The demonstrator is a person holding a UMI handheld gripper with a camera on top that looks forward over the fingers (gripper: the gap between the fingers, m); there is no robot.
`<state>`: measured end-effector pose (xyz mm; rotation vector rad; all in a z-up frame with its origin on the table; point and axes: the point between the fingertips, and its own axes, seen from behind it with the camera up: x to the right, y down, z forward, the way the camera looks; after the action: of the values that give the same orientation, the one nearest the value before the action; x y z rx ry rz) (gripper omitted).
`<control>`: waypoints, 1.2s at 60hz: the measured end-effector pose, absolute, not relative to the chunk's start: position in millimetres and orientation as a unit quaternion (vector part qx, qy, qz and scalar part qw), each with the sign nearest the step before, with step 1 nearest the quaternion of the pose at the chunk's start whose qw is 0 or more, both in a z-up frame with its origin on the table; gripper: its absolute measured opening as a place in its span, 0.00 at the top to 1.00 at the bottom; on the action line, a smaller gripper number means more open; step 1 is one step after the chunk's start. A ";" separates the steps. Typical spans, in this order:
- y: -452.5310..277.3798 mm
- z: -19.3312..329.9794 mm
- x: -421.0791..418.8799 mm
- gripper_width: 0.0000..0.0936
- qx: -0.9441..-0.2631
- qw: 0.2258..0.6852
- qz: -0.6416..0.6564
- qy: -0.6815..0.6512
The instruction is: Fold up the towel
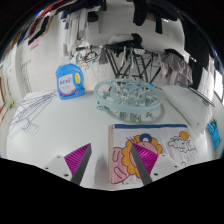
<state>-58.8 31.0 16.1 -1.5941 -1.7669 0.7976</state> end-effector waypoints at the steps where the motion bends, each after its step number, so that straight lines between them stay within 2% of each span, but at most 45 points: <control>1: 31.6 12.7 -62.1 0.10 -0.605 0.311 0.300 -0.669; 7: 37.0 -7.9 -71.1 0.15 -0.614 0.303 0.282 -0.672; 14: 41.8 -16.2 -74.8 0.32 -0.618 0.302 0.284 -0.668; 16: 41.7 -16.2 -74.7 0.42 -0.611 0.304 0.281 -0.675; 17: 42.5 -16.7 -74.4 0.55 -0.608 0.307 0.277 -0.678; 19: 51.8 -14.7 -78.6 0.97 -0.605 0.326 0.261 -0.679; 20: 59.0 -12.6 -79.6 0.97 -0.603 0.341 0.248 -0.677; 22: 58.4 -15.5 -80.1 0.99 -0.605 0.340 0.247 -0.677; 26: 57.4 -12.9 -77.3 0.99 -0.610 0.335 0.248 -0.674; 30: 51.3 -8.3 -76.8 0.99 -0.626 0.308 0.268 -0.664; 40: 73.7 51.3 -69.2 0.99 -0.641 0.291 0.324 -0.632; 47: 130.0 102.0 -70.0 0.99 -0.642 0.313 0.342 -0.610; 51: 169.1 114.9 -73.9 0.99 -0.647 0.327 0.340 -0.599; 57: 237.1 108.0 -73.4 0.98 -0.653 0.349 0.309 -0.597; 65: 297.2 58.6 -70.4 0.96 -0.663 0.347 0.266 -0.608; 67: 306.1 44.9 -70.0 0.91 -0.664 0.345 0.254 -0.613; 68: 309.0 39.2 -69.8 0.84 -0.664 0.343 0.250 -0.615; 69: 312.2 33.4 -69.4 0.73 -0.664 0.342 0.246 -0.618; 72: 321.4 25.0 -66.8 0.24 -0.664 0.341 0.233 -0.624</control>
<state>-66.8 321.4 25.0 -1.7263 -1.6219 0.6052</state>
